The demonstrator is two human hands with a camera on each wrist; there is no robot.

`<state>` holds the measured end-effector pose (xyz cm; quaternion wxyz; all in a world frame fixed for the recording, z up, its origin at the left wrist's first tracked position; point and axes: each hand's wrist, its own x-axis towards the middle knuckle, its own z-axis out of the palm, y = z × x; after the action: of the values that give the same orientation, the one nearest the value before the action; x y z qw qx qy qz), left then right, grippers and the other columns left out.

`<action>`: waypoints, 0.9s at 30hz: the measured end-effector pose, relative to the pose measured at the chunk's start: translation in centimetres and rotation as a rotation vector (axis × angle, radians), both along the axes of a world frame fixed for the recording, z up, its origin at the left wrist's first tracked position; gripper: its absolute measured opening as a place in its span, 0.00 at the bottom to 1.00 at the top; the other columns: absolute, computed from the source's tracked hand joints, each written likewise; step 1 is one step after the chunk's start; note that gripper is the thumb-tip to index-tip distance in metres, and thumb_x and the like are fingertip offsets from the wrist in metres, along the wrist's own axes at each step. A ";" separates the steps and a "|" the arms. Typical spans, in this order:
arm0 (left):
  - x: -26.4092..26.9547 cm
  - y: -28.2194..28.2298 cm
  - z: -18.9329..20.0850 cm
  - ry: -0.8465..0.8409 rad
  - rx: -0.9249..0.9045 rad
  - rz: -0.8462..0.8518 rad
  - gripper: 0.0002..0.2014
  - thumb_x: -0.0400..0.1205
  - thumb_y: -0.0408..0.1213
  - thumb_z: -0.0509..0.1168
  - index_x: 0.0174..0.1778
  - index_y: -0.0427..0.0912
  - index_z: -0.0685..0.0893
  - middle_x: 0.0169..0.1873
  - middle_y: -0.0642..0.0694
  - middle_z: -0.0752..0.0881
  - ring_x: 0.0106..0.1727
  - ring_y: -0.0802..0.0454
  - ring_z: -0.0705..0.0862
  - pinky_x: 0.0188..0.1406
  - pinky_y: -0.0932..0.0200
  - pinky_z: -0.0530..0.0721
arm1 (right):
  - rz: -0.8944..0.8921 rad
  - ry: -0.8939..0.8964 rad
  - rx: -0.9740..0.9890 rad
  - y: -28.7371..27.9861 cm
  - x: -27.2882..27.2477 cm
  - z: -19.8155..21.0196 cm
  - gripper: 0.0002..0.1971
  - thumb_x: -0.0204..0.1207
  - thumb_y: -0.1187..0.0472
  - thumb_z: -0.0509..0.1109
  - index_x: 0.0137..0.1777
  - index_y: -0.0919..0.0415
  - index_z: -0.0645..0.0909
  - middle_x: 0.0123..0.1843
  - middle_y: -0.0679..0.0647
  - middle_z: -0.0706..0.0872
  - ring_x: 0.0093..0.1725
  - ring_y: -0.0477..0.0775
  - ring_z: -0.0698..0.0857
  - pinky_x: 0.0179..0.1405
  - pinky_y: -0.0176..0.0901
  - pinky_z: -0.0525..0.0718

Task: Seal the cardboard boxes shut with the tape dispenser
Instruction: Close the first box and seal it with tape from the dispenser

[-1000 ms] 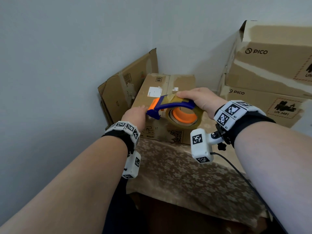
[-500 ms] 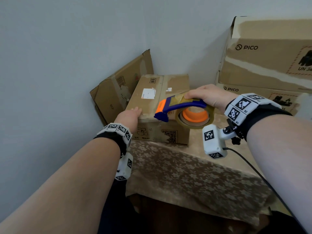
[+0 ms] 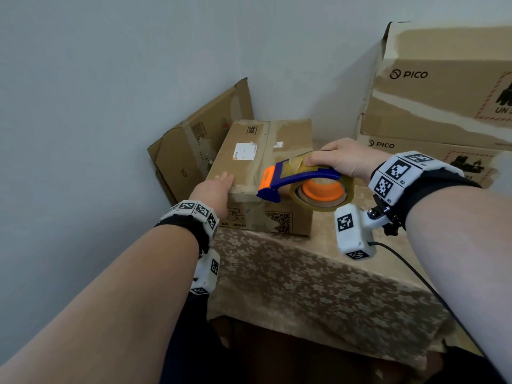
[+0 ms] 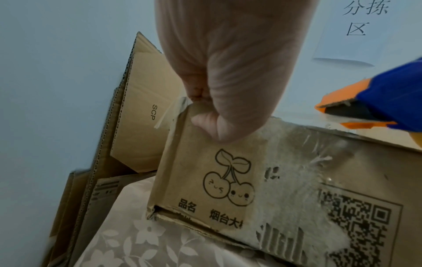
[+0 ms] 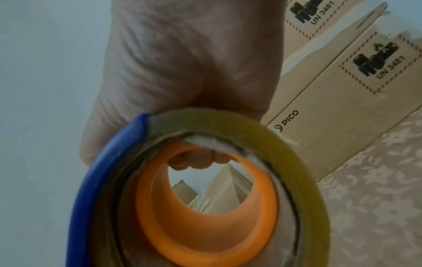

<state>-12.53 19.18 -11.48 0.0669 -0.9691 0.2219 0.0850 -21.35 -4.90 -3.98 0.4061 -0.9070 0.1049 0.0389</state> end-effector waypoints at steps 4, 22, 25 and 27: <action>-0.1 0.2 0.0 0.011 0.001 -0.008 0.43 0.75 0.31 0.67 0.84 0.43 0.51 0.81 0.45 0.58 0.78 0.47 0.65 0.68 0.47 0.78 | 0.003 0.018 -0.063 0.6 0.3 0.2 0.17 0.70 0.44 0.73 0.34 0.58 0.83 0.29 0.54 0.83 0.32 0.52 0.80 0.35 0.41 0.76; -1.7 -3.4 -0.7 0.112 -0.130 -0.167 0.53 0.73 0.41 0.71 0.84 0.48 0.38 0.84 0.51 0.47 0.84 0.46 0.45 0.79 0.31 0.46 | -0.014 0.017 -0.145 1.3 0.0 0.4 0.20 0.73 0.41 0.70 0.40 0.61 0.83 0.33 0.56 0.82 0.33 0.54 0.79 0.36 0.42 0.75; -1.5 -3.4 -1.0 0.096 -0.164 -0.172 0.53 0.72 0.46 0.73 0.84 0.51 0.42 0.84 0.53 0.49 0.84 0.48 0.48 0.78 0.30 0.47 | -0.016 0.010 -0.135 1.2 0.0 0.1 0.21 0.73 0.41 0.70 0.43 0.62 0.84 0.35 0.57 0.82 0.36 0.55 0.79 0.39 0.43 0.76; -1.5 -3.4 -1.1 0.091 -0.180 -0.167 0.53 0.71 0.46 0.73 0.84 0.51 0.43 0.84 0.54 0.50 0.84 0.49 0.49 0.78 0.31 0.47 | -0.032 0.004 -0.096 1.1 0.1 0.0 0.22 0.72 0.41 0.71 0.46 0.64 0.87 0.36 0.58 0.83 0.38 0.55 0.80 0.40 0.43 0.76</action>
<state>-14.08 15.80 -12.58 -0.0239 -0.9445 0.3111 0.1029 -21.30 -3.82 -4.02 0.3626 -0.9235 0.1218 0.0291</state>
